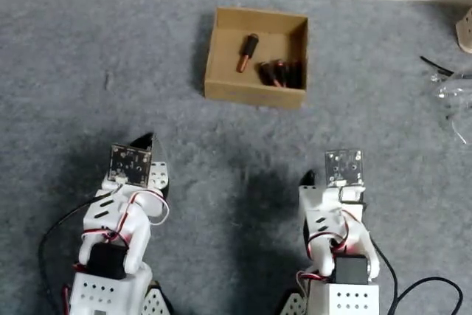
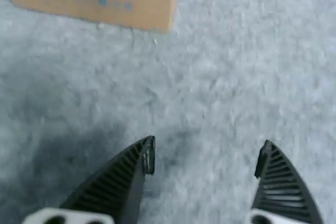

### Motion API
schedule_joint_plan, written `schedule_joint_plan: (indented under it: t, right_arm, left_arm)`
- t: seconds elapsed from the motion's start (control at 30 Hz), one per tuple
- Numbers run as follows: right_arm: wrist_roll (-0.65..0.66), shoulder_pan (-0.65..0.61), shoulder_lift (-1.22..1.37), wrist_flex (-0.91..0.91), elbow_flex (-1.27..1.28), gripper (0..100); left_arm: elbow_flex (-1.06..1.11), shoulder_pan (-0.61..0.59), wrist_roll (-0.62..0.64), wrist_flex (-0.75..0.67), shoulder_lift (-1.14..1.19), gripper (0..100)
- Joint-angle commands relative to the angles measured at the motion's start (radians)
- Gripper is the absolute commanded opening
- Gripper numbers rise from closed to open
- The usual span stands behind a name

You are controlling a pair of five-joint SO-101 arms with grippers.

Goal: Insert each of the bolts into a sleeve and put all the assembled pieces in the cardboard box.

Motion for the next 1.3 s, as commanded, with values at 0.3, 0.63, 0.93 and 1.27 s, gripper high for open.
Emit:
schedule_joint_plan:
  t: [0.3, 0.63, 0.93, 1.27]
  right_arm:
    - [-0.008, 0.012, 0.007, 0.202, 0.117, 27.8]
    - [-0.003, 0.016, -0.004, 0.326, 0.116, 27.8]
    - [-0.003, 0.016, -0.004, 0.332, 0.114, 27.8]
    - [-0.003, 0.016, -0.004, 0.332, 0.113, 27.8]
  left_arm:
    - [0.021, 0.015, -0.006, 0.546, -0.007, 1]
    - [0.021, 0.015, -0.005, 0.695, -0.008, 1]
    - [0.021, 0.021, -0.003, 0.695, -0.008, 1]
    - [0.021, 0.021, -0.003, 0.695, -0.008, 1]
